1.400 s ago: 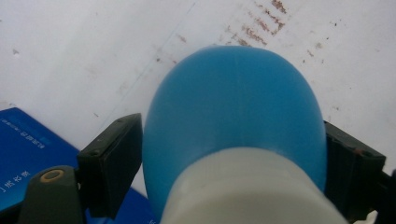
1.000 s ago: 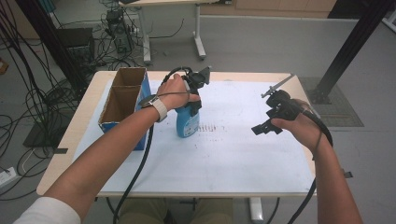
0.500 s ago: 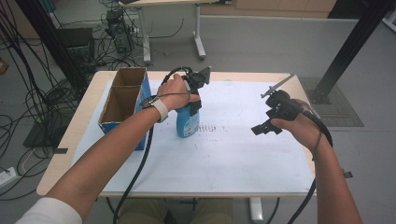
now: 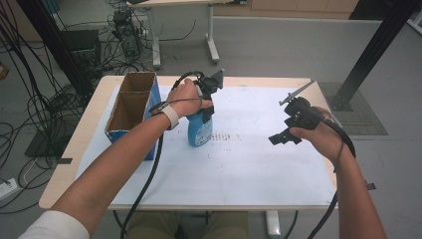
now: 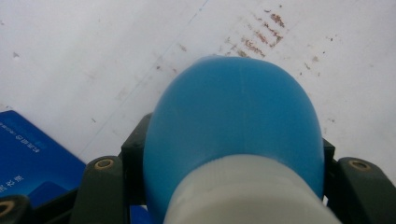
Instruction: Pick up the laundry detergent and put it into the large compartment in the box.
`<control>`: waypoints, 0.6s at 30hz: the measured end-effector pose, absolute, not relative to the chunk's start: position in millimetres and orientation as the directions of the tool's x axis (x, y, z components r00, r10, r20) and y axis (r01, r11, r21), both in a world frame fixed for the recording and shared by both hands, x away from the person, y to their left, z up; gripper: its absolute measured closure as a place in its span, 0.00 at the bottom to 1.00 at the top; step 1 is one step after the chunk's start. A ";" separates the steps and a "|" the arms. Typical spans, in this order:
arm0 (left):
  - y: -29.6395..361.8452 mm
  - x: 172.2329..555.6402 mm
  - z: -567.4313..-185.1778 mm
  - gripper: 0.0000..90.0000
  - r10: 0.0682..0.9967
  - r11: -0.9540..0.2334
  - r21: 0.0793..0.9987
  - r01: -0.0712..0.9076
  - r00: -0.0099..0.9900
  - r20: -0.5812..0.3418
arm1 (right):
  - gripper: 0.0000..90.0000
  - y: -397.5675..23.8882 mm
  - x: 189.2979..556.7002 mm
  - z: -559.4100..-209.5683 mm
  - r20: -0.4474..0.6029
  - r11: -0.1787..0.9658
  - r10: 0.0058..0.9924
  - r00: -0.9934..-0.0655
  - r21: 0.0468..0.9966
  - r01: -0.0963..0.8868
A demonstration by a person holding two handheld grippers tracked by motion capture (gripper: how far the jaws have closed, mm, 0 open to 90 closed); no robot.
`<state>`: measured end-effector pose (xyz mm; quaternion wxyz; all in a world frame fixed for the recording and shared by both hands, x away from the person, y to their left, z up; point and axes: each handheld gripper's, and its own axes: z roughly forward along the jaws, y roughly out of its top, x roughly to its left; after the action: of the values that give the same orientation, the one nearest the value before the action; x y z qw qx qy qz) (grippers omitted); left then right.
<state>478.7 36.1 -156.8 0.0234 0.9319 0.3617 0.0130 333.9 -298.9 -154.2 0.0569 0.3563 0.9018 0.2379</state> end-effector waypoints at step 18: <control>39.8 475.8 -157.5 0.43 0.677 -0.735 0.071 0.675 0.736 0.007 | 0.09 -292.7 336.7 -153.7 0.066 0.642 0.663 -0.746 0.462 0.612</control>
<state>475.8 39.8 -157.5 0.0318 0.9312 0.3628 0.0160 336.7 -292.7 -153.7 0.0546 0.3523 0.9045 0.2340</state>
